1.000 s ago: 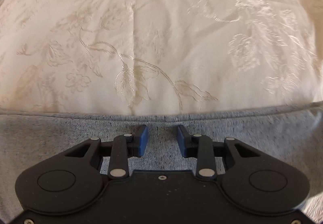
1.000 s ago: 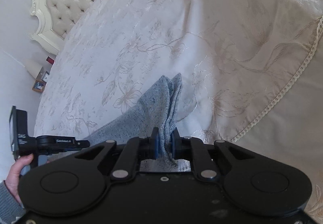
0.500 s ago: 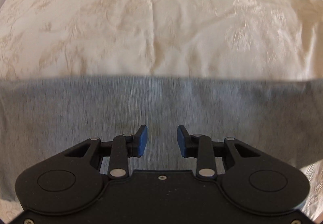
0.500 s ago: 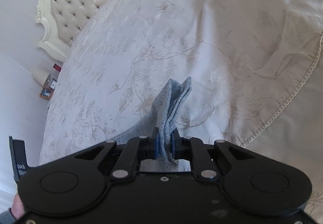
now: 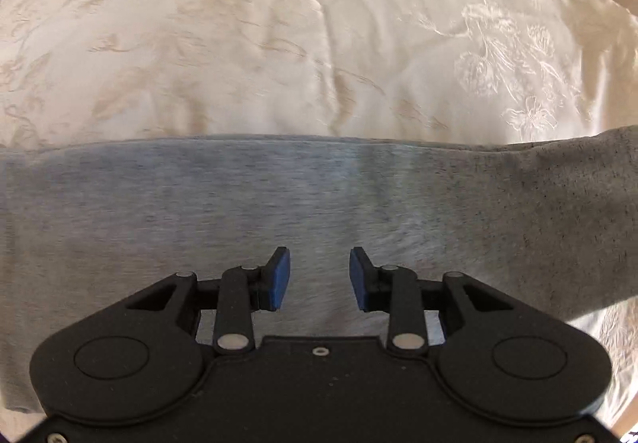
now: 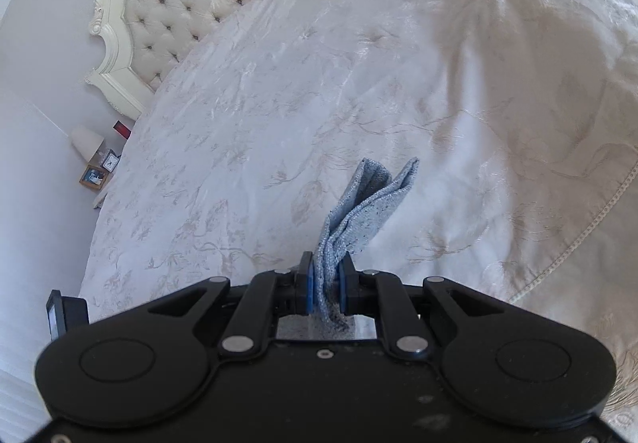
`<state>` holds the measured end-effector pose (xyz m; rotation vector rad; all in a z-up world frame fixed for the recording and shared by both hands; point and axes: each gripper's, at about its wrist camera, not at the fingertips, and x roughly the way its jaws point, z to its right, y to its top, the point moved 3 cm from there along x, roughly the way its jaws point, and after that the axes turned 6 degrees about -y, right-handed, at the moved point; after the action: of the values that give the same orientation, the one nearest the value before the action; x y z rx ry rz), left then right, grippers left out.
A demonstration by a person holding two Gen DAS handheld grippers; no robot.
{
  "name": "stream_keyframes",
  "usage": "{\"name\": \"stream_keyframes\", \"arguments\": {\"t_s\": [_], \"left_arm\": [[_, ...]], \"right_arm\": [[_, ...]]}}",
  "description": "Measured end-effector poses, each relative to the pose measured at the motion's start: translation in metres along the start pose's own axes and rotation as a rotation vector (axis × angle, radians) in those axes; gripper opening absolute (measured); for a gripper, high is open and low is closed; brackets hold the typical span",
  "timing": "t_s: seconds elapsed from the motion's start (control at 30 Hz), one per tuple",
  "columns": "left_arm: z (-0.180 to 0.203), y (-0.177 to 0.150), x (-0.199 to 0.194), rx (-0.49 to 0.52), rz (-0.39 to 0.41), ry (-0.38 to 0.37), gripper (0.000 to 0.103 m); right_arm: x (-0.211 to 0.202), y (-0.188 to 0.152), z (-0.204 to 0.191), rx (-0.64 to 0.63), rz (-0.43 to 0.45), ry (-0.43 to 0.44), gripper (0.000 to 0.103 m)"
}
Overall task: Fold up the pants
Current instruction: 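Close the right tool on the leg cuffs and lift them, then carry the cuffs with the right tool over onto the waistband half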
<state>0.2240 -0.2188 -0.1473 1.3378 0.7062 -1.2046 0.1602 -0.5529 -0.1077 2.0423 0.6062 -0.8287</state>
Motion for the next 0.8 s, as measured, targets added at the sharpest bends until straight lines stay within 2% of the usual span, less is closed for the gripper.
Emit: {"name": "stream_keyframes", "arguments": {"t_s": [0.17,0.27,0.47,0.57,0.67,0.8], "left_arm": [[-0.054,-0.012,-0.029,-0.009,-0.005,-0.036,0.041],[-0.087,-0.023,-0.039,-0.018,-0.013,-0.05,0.041],[-0.159,-0.046,-0.054,-0.056,-0.03,-0.035,0.041],[-0.187,-0.052,-0.06,-0.075,-0.033,-0.025,0.041],[-0.209,-0.058,-0.065,-0.085,-0.039,-0.025,0.041],[-0.224,-0.06,-0.069,-0.074,-0.037,-0.029,0.041]], "right_arm": [[-0.012,-0.017,-0.08,-0.069,0.018,0.017,0.013],[-0.01,-0.038,-0.142,-0.128,0.01,0.056,0.013],[0.04,-0.111,-0.245,-0.23,-0.092,0.113,0.013],[0.075,-0.156,-0.28,-0.274,-0.161,0.106,0.013],[0.103,-0.194,-0.304,-0.352,-0.193,0.056,0.014],[0.12,-0.217,-0.313,-0.418,-0.199,0.013,0.026]]}}
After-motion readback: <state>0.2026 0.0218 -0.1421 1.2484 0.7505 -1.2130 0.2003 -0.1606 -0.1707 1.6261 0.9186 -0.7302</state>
